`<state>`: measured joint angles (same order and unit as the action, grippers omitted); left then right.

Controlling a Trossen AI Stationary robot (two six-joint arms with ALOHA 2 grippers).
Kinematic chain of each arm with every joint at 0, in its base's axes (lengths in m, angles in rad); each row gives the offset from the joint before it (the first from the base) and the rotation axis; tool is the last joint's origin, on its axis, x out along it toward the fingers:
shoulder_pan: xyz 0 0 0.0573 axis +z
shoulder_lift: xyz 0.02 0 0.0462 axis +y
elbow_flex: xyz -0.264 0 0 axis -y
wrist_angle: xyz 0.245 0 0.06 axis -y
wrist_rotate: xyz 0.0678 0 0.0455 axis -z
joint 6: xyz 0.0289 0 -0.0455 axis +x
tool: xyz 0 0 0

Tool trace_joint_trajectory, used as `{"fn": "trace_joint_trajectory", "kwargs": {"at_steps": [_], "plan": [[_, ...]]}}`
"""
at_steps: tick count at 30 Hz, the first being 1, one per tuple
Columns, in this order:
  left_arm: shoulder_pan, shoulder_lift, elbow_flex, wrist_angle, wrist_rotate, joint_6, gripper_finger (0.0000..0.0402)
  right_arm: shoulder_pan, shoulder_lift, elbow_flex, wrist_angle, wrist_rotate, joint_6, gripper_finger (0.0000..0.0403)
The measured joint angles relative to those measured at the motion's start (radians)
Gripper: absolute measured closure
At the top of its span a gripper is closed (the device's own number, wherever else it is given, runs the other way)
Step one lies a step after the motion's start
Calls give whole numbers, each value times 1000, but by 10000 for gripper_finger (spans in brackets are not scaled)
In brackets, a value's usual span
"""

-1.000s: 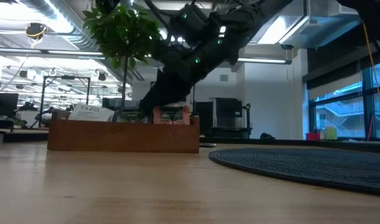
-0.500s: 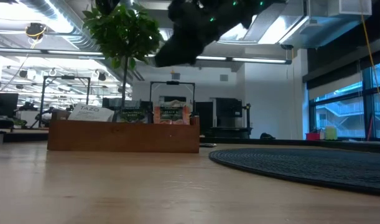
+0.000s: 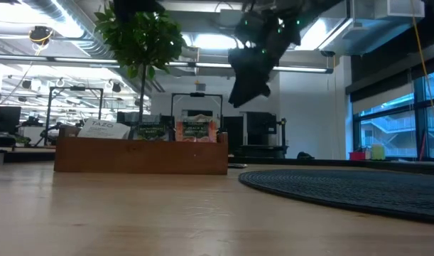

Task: Pick & Place Tea
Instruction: Put the purple tea bag into the middle section of the wooden organizer

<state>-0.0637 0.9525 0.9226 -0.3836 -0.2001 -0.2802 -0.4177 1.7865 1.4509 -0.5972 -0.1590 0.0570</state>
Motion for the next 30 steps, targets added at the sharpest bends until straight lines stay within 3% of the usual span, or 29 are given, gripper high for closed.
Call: {"fn": "trace_joint_trajectory", "kwargs": {"at_steps": [3, 7, 19, 24, 30], "plan": [[51, 24, 0, 14, 1, -9, 281, -54, 14, 0, -24, -21, 43, 266], [139, 48, 0, 16, 37, 30, 281, -93, 22, -1, -37, -56, -82, 265], [449, 103, 0, 32, 220, 55, 281, -104, 60, 1, 26, -56, -144, 265], [498, 154, 0, 67, 225, 75, 281, -128, 133, 0, 31, -149, -163, 265], [537, 211, 0, 92, 225, 70, 281, -164, 192, 0, 30, -173, -143, 265]]}}
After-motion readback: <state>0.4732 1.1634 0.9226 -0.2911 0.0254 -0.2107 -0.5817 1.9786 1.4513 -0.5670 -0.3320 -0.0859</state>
